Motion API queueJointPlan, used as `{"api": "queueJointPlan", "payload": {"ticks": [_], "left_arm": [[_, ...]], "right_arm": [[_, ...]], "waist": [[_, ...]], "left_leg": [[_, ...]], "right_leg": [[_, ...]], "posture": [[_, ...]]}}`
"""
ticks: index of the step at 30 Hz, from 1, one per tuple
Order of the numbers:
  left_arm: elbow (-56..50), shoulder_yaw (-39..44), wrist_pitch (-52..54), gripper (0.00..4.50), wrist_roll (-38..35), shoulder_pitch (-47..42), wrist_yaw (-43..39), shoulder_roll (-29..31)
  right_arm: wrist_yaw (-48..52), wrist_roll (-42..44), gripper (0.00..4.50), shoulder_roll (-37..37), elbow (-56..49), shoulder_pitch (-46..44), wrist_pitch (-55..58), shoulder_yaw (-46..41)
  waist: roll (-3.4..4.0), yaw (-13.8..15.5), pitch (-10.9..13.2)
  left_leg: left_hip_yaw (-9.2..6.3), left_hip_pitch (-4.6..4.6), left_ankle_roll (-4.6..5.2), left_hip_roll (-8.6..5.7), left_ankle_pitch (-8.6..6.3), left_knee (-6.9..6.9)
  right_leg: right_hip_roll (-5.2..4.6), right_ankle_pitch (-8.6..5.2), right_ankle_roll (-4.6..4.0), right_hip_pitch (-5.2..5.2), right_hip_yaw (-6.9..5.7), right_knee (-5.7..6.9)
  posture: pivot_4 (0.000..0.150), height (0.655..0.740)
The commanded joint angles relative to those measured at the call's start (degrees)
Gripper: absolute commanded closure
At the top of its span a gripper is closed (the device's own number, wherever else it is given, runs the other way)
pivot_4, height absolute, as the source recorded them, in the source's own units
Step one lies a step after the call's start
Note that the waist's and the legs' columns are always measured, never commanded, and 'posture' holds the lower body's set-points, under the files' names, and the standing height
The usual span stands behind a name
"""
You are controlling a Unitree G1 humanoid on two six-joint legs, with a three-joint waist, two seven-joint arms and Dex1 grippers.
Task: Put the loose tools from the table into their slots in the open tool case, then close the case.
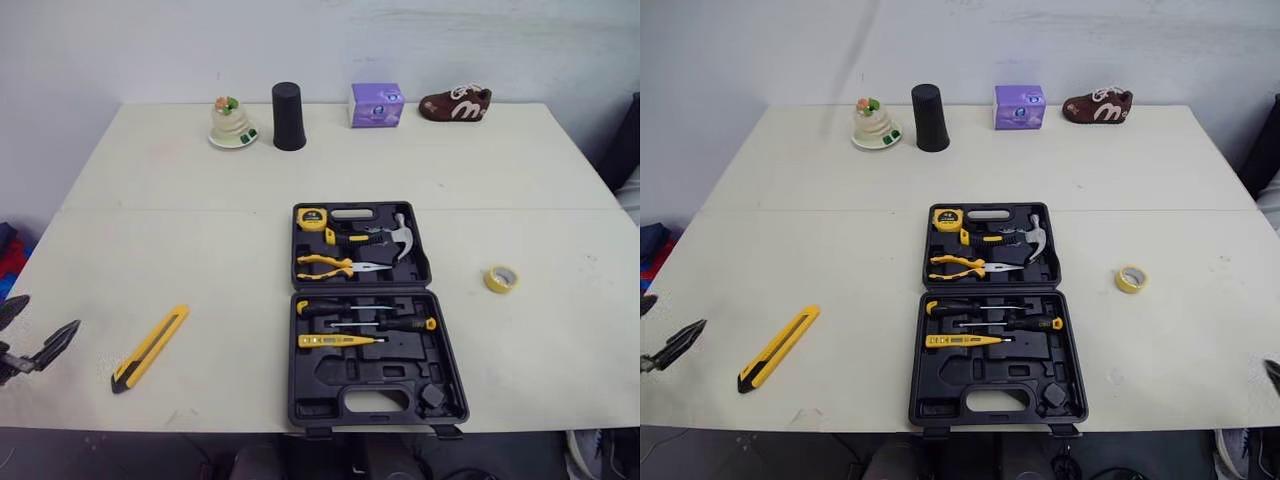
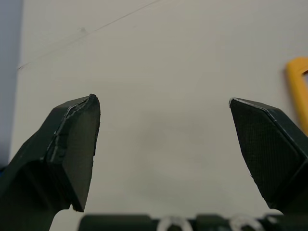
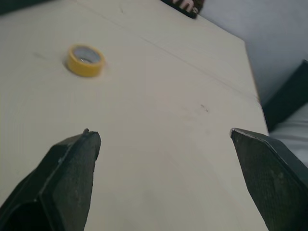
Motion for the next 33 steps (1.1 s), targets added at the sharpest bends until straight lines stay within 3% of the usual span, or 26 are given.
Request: {"api": "queueJointPlan", "payload": {"ticks": [1,4,9,12,18,24,28,33], "left_arm": [[-9.87,-0.34,8.59,0.03,-5.09,4.57,-2.49,0.02],[-17.29,-0.11,16.28,0.03,-7.90,9.84,-4.80,1.15],[-23.67,-1.65,20.57,0.03,-4.04,12.01,-1.17,1.17],[-25.33,-4.97,21.24,0.03,1.75,11.71,3.35,0.96],[-24.93,-10.54,25.87,0.03,4.40,9.05,6.73,0.27],[-21.49,-16.53,24.61,0.03,7.85,6.97,5.30,0.46],[-20.71,-18.24,25.75,1.21,7.71,5.53,5.12,-0.04],[-22.23,-18.23,27.87,3.20,7.21,6.08,5.03,-0.10]], "right_arm": [[2.40,5.01,0.00,0.67,-17.12,-0.91,3.60,6.82],[0.69,7.41,0.00,0.30,-27.65,-4.83,7.84,12.75],[1.66,7.12,0.00,-0.31,-35.68,-10.18,11.39,20.57],[3.64,6.69,0.00,-0.27,-38.33,-11.34,12.47,24.68],[4.71,5.67,0.00,0.76,-41.38,-11.72,13.03,30.07],[6.24,4.43,0.00,1.06,-41.06,-9.71,11.63,30.63],[5.16,3.97,0.00,1.56,-40.83,-9.59,11.81,29.88],[4.08,3.15,0.00,1.47,-40.99,-8.68,11.99,28.57]], "waist": [[0.00,-0.24,0.00],[-0.01,-0.81,0.01],[-0.11,-0.10,0.04],[-0.12,0.55,0.04],[-0.21,0.52,0.08],[-0.18,0.54,0.06],[0.02,0.72,-0.05],[0.23,0.65,-0.15]], "left_leg": [[0.00,-0.01,0.00,0.00,0.00,-0.02],[-0.01,-0.04,-0.08,0.04,-0.02,-0.04],[-0.14,-0.11,-0.08,0.00,-0.02,-0.01],[-0.14,-0.11,-0.04,-0.01,0.00,0.00],[-0.14,-0.12,0.18,0.00,0.12,0.00],[-0.17,-0.09,0.19,0.00,0.13,0.01],[-0.16,0.00,0.22,-0.03,0.14,0.03],[-0.18,0.07,0.13,-0.03,0.17,0.03]], "right_leg": [[0.02,-0.02,0.02,-0.03,0.00,0.01],[0.07,-0.14,0.05,-0.08,0.01,0.04],[0.08,-0.25,-0.07,-0.09,-0.10,0.02],[0.08,-0.26,-0.09,-0.08,-0.10,0.01],[0.08,-0.27,-0.11,-0.08,-0.10,0.02],[0.07,-0.28,-0.14,-0.05,-0.11,0.06],[0.02,-0.28,-0.14,0.04,-0.10,0.07],[-0.01,-0.42,-0.40,0.08,-0.11,0.15]], "posture": [[0.150,0.7400],[0.150,0.7400],[0.150,0.7400],[0.150,0.7400],[0.150,0.7400],[0.150,0.7400],[0.150,0.7400],[0.150,0.7400]]}}
